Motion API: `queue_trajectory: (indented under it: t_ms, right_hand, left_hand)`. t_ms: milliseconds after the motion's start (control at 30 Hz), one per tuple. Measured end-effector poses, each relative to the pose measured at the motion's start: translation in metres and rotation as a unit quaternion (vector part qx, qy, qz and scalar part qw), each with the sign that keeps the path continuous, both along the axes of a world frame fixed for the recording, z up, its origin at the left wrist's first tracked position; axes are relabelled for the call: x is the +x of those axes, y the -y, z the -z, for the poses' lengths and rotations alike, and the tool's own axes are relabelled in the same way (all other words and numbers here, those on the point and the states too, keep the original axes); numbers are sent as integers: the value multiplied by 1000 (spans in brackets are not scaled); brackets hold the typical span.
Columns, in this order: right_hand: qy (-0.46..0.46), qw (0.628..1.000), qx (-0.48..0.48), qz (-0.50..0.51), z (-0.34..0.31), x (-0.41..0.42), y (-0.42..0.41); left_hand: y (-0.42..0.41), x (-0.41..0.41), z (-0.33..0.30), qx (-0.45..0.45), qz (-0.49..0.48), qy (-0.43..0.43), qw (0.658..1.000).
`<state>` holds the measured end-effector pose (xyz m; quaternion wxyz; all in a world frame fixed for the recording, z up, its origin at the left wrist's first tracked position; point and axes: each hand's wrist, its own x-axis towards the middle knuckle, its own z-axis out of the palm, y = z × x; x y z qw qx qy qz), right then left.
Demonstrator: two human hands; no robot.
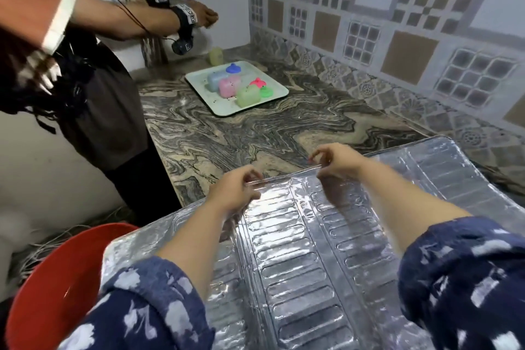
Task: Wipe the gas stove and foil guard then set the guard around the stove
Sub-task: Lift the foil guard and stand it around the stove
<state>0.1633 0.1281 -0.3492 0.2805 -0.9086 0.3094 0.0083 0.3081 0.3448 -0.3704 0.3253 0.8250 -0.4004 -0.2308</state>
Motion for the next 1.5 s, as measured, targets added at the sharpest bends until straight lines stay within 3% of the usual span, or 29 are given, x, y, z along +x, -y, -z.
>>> queue_trajectory:
  t_ms: [267,433,600,900,1267,1500]
  right_hand:
    - [62,998,4,24,-55,-15,6]
    - [85,994,-50,53,-96,-27,5]
    - [127,984,-78,98,-140,-41,-9]
    - [200,954,-137,176,-202,-71,-20]
    - [238,938,-167,188,-219,-104,-23]
    - [174,937,-251,170,-210,-149,3]
  left_hand:
    - [6,10,-46,-69,27,36,997]
    - [12,11,-89,-62,34,161,984]
    - [18,3,-133,-77,45,225,970]
    - [30,-30,-205,-141,24,260,955]
    - [41,-69,-230,-160,-7,365,917]
    - [43,-69,-219,-151,-38,410,899]
